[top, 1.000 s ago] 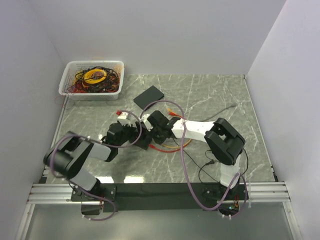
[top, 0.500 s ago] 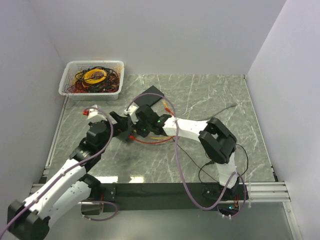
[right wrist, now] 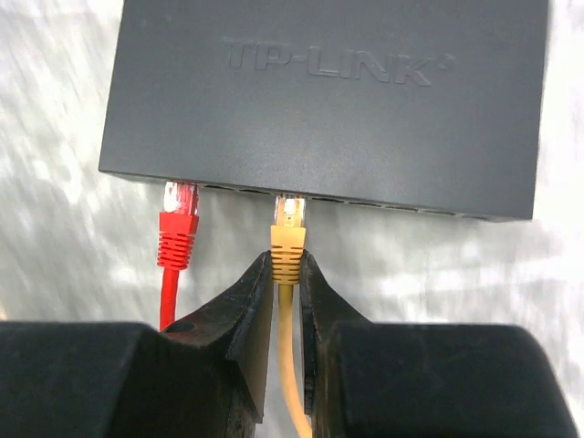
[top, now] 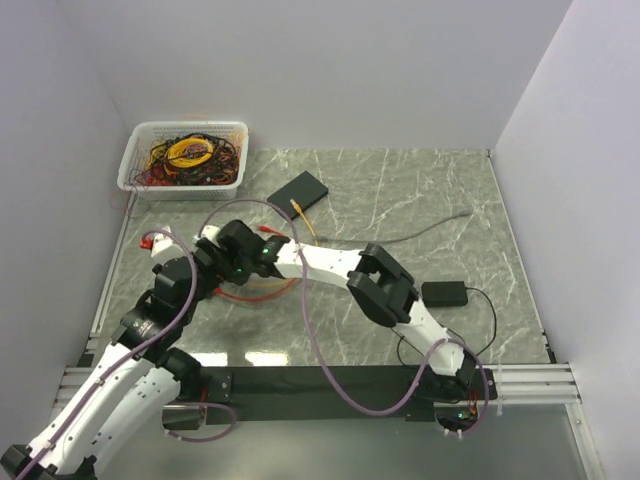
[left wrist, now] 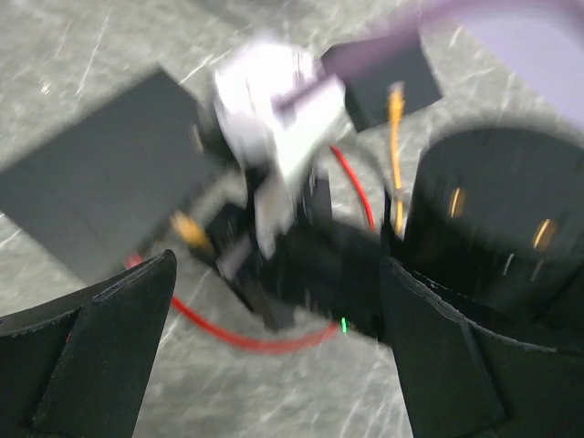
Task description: Insert the plug into the switch port
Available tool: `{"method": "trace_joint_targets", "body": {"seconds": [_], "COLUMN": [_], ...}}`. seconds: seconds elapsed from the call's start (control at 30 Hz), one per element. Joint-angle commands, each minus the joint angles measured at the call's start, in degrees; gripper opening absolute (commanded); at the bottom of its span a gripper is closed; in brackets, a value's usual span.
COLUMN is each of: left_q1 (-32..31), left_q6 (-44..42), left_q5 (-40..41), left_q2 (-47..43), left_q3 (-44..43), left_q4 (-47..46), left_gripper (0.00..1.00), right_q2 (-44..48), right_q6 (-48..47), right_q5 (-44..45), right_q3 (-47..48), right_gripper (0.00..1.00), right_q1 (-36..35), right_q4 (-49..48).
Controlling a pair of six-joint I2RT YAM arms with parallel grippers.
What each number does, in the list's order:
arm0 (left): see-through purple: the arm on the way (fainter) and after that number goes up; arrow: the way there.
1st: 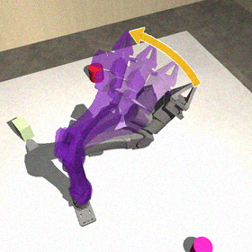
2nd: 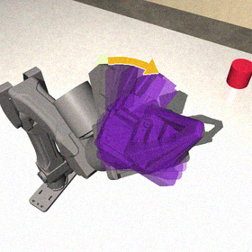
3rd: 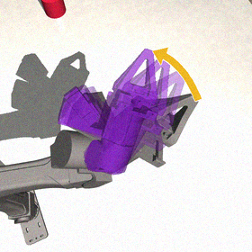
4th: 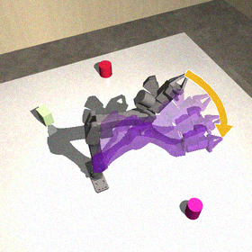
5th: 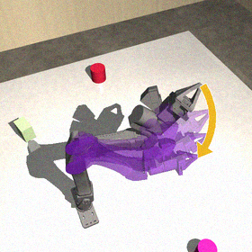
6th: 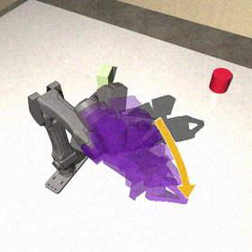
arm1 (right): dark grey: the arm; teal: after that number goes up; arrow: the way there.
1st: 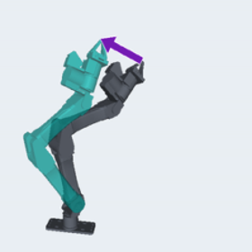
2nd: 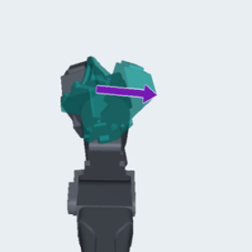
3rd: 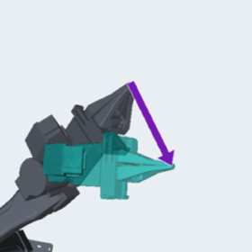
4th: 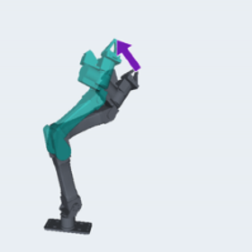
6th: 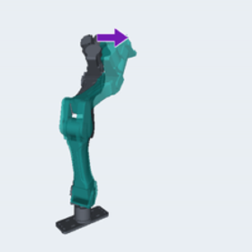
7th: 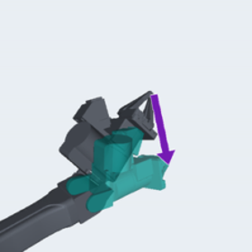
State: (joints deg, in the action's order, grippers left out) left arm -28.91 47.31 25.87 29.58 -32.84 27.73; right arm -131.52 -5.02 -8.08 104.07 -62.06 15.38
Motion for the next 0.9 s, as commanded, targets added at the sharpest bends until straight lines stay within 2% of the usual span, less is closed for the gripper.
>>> {"method": "trace_joint_targets", "body": {"seconds": [0.0,0.17,0.27,0.4,0.7,0.77,0.8,0.87], "left_q1": [-0.4,-0.4,-0.4,-0.4,-0.4,-0.4,-0.4,-0.4], "left_q6": [1.0,0.2,-0.1,-0.3,-0.4,-0.5,-0.5,-0.6], "left_q5": [-1.3,-0.6,-0.6,0.0,1.1,1.3,1.4,1.4], "left_q2": [-0.1,0.0,0.6,0.8,2.3,2.9,3.3,3.6], "left_q3": [-3.4,-6.4,-7.4,-8.0,-7.8,-8.0,-8.1,-7.9], "left_q4": [0.2,2.3,3.2,4.4,4.2,4.3,4.2,4.0], "left_gripper": [0.99,0.99,0.99,0.99,0.99,0.99,0.99,0.99], "right_q2": [-4.6,-11.0,-13.5,-14.1,-15.5,-15.7,-15.6,-14.5], "right_q6": [-0.2,1.2,2.4,4.5,6.5,6.9,7.5,8.4], "right_q5": [-1.4,-3.0,-3.7,-5.4,-6.8,-4.9,-4.1,-1.0], "right_q3": [13.0,25.8,28.5,28.7,25.9,24.7,23.8,20.8], "right_gripper": [0.00,0.00,0.01,0.04,0.05,0.09,0.17,0.25], "right_q1": [-1.8,-2.9,-3.5,-3.8,-8.0,-8.4,-8.3,-8.0], "right_q4": [0.9,1.9,-0.3,-4.5,-6.4,-6.3,-6.5,-6.9]}}
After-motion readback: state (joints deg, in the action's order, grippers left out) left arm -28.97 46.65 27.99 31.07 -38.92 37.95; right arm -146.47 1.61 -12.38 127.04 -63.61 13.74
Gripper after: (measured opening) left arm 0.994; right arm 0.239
